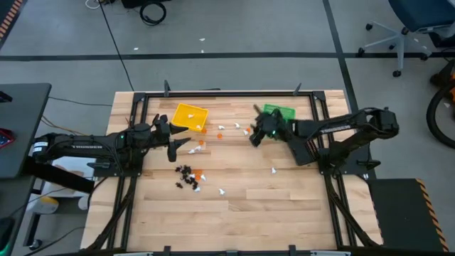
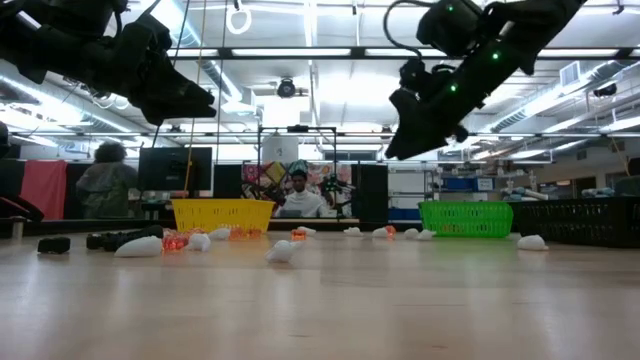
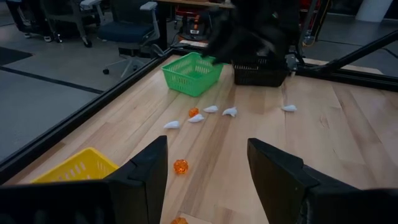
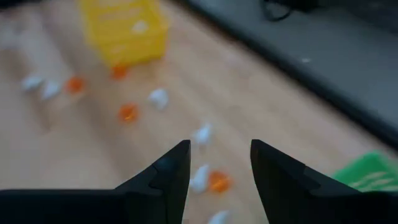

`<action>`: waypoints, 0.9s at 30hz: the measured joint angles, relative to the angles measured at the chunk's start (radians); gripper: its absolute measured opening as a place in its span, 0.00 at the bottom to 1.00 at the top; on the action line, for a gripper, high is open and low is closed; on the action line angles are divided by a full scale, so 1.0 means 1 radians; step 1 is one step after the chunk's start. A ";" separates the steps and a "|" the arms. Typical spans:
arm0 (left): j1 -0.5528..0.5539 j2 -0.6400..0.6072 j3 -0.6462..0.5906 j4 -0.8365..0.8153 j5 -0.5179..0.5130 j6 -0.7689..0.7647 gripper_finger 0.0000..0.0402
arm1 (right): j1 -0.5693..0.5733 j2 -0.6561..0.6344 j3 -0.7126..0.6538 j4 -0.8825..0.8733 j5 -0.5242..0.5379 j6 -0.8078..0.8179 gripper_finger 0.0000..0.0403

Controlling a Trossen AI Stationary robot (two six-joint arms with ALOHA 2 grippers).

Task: Sort Halloween decoration
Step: Put the white ghost toy into the yellow bin

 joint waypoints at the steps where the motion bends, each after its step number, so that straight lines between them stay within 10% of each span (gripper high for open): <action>1: 0.000 0.000 0.000 0.000 0.000 0.000 0.49 | 0.024 0.022 0.000 0.001 -0.011 0.015 0.43; 13: 0.000 0.000 0.000 0.000 0.000 0.003 0.49 | 0.194 0.259 -0.001 0.003 0.171 0.253 0.57; 27: 0.000 0.000 0.000 0.004 0.000 0.000 0.49 | 0.204 0.248 -0.198 0.229 0.224 0.440 0.56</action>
